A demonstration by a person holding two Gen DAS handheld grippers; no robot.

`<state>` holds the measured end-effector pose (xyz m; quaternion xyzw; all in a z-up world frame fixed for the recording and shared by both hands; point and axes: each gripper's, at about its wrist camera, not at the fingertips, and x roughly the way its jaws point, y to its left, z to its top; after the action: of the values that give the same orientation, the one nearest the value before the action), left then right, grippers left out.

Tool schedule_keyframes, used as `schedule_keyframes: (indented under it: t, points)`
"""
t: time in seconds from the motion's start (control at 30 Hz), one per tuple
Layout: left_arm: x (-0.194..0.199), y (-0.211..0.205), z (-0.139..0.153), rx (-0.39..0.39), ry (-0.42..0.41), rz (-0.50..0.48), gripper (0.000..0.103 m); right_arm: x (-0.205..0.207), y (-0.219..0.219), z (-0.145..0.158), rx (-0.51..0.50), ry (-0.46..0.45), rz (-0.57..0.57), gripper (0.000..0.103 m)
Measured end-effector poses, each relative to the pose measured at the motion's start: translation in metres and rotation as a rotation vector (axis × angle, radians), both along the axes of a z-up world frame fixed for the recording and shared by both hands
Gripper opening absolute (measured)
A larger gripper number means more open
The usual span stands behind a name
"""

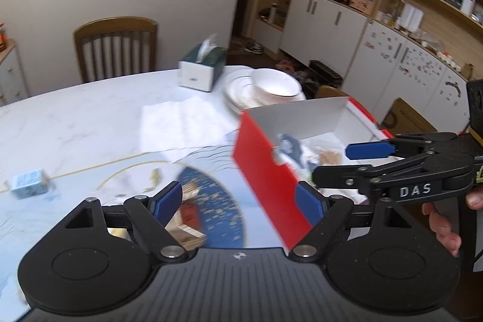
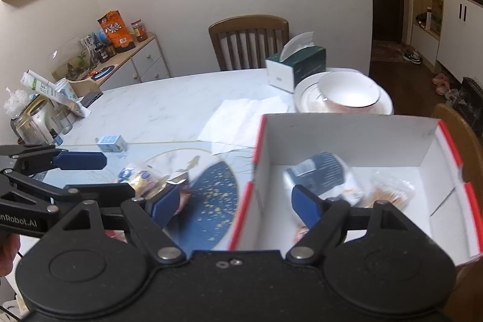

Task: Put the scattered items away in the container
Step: 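Grasp the silver printed sachet with the left gripper while the right grasps the gold foil bag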

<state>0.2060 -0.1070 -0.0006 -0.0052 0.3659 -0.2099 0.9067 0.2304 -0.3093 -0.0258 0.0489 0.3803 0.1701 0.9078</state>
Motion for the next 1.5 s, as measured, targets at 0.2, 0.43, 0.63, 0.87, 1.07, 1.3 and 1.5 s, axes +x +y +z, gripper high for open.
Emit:
schedule_keyframes:
  t: [0.2,0.43,0.63,0.87,1.07,1.3,1.5]
  points:
    - [-0.008,0.044,-0.008,-0.002,0.011,0.089,0.086,-0.005,0.029,-0.003,-0.003,0.004,0.011,0.081]
    - [-0.014,0.090,-0.021,-0.021,0.042,0.162,0.103,-0.010,0.059,-0.006,-0.021,-0.009,0.011,0.084]
    - [-0.023,0.119,-0.029,-0.015,0.044,0.208,0.103,-0.012,0.079,-0.009,-0.033,-0.016,0.007,0.084]
    - [-0.028,0.147,-0.039,0.022,0.049,0.276,0.103,-0.009,0.097,-0.015,-0.043,-0.017,-0.009,0.087]
    - [-0.028,0.166,-0.054,0.071,0.067,0.336,0.103,-0.006,0.111,-0.020,-0.055,-0.016,-0.008,0.087]
    - [-0.023,0.184,-0.076,0.071,0.140,0.372,0.103,0.003,0.124,-0.030,-0.106,-0.010,-0.014,0.087]
    - [-0.017,0.193,-0.093,0.095,0.188,0.401,0.103,0.021,0.130,-0.048,-0.130,0.032,-0.032,0.087]
